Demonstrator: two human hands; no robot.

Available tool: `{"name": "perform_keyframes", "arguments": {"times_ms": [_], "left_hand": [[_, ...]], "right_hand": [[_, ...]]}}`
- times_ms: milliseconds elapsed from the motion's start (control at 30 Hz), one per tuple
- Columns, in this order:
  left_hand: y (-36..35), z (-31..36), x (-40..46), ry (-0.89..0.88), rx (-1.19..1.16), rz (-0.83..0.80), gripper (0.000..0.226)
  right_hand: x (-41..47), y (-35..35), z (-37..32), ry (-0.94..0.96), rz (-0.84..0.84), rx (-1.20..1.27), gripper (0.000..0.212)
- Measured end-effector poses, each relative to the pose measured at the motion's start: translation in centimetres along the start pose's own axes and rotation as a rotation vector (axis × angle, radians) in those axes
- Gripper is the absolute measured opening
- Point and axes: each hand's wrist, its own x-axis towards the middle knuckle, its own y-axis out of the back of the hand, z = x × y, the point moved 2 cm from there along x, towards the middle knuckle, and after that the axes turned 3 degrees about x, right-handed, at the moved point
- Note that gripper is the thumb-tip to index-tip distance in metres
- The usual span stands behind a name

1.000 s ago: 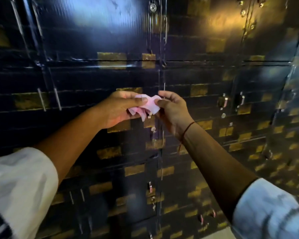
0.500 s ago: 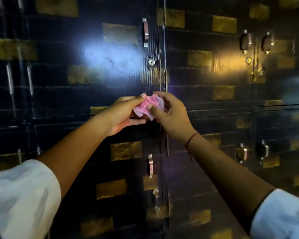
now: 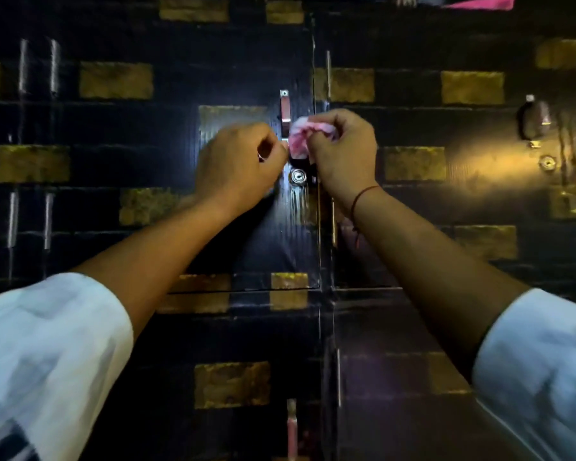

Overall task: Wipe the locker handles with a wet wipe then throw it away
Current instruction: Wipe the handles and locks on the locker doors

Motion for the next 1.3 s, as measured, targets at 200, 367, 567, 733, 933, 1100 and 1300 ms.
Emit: {"name": "perform_keyframes", "arguments": {"times_ms": [200,367,567,733,933,1100,1300], "left_hand": [[-0.2,-2.6,3.4,-0.097,0.201,0.072,0.033],[-2.2,-4.6,3.7,-0.09,0.438,-0.087,0.07],[-3.6,-4.6,3.0,-0.124,0.517,-0.071,0.074],[-3.4,-5.1,3.3,-0.173,0.52,-0.082,0.075],[-3.2,-5.3,3.3,-0.196,0.519,-0.054,0.077],[-3.1,-5.2,3.3,-0.196,0.519,-0.051,0.078],[-3.2,-5.2,3.2,-0.193,0.509,-0.039,0.078]], "right_hand": [[5.7,-3.2,-1.4,0.103,-0.059,0.002,0.037],[7.1,-4.2,-1.7,0.185,-0.11,-0.199,0.013],[5.8,-3.8,-0.4,0.111,-0.072,-0.12,0.015],[6.0,-3.2,-1.2,0.046,-0.157,-0.153,0.013],[5.5,-3.4,-0.4,0.034,-0.111,-0.103,0.017],[5.4,-3.2,-0.8,0.028,-0.126,-0.104,0.017],[3.3,-3.1,-0.4,0.184,-0.107,-0.178,0.015]]}}
